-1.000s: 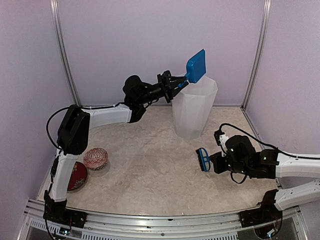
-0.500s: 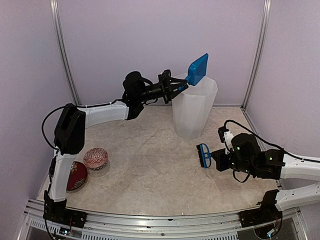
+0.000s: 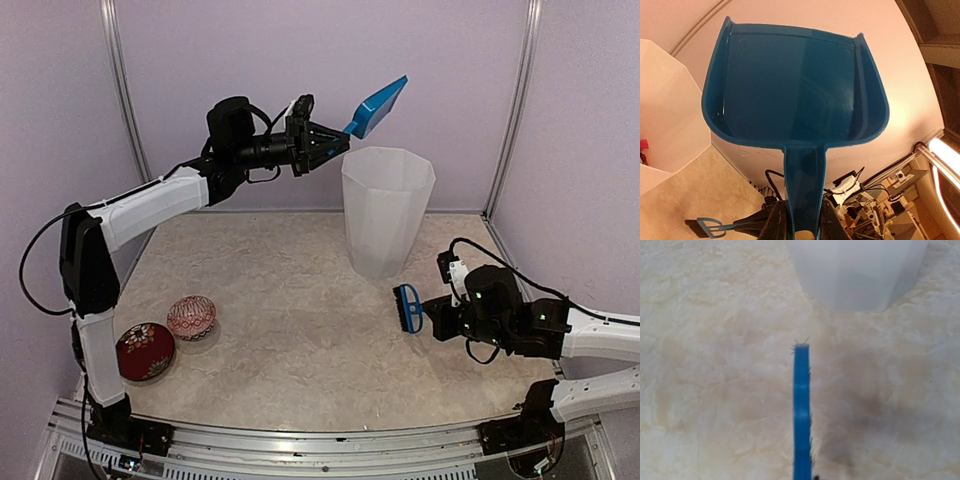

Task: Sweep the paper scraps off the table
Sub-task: Place the dustpan at the center of the board, then put down the broom in the dustpan, then reset both arms

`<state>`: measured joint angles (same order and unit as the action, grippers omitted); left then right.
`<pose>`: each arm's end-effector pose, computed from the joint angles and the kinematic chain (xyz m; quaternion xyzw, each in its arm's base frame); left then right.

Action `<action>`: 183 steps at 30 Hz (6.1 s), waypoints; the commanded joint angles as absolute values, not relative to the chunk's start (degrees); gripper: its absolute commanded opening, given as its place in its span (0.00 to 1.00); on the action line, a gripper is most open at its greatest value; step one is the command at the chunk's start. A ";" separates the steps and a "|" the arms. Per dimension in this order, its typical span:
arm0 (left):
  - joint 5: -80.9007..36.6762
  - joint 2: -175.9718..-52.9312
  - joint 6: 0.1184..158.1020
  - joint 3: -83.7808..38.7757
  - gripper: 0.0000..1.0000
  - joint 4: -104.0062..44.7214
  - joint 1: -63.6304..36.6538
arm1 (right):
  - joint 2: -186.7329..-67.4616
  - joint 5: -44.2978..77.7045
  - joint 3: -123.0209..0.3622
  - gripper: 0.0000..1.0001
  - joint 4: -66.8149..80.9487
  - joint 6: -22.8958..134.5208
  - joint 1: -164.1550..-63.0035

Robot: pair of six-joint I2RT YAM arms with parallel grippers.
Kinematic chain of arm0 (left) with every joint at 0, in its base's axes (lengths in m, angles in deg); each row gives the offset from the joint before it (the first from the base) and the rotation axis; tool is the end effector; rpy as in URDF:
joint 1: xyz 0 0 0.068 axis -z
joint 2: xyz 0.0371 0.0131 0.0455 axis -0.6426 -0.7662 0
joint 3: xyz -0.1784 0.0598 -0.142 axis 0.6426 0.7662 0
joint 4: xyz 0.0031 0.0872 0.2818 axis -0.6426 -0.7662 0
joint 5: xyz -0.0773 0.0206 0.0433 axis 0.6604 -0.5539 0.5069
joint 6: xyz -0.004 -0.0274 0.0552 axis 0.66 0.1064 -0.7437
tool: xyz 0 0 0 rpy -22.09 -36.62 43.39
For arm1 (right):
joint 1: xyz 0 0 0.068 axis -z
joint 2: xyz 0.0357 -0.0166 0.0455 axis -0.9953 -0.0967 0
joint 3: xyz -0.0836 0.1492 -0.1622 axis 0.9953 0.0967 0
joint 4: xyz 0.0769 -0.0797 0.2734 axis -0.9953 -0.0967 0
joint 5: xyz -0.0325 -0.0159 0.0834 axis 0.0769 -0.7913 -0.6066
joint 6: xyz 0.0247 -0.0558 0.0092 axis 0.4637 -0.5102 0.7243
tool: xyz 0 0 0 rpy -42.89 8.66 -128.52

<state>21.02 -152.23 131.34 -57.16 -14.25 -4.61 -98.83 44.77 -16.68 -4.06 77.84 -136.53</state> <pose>0.3829 -0.3165 0.3692 0.1841 0.6371 -0.7085 0.2415 0.1753 0.1987 0.1795 -0.0925 0.8663 0.1832 0.4555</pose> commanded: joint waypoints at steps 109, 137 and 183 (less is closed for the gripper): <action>-44.90 -96.89 95.11 -5.30 0.96 -62.84 -1.31 | -154.10 53.51 -30.57 0.00 50.60 1.46 -151.79; -33.19 -95.34 86.11 -4.16 0.99 -58.36 -19.74 | -132.51 34.02 -26.92 0.74 19.91 16.04 -151.87; -39.21 -89.38 80.51 20.31 0.99 -19.01 -28.60 | -118.88 42.95 5.43 1.00 75.60 38.67 -98.44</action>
<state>-43.15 -86.53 82.40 19.62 -23.23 -25.59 -112.12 42.69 2.86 55.43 40.73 -100.99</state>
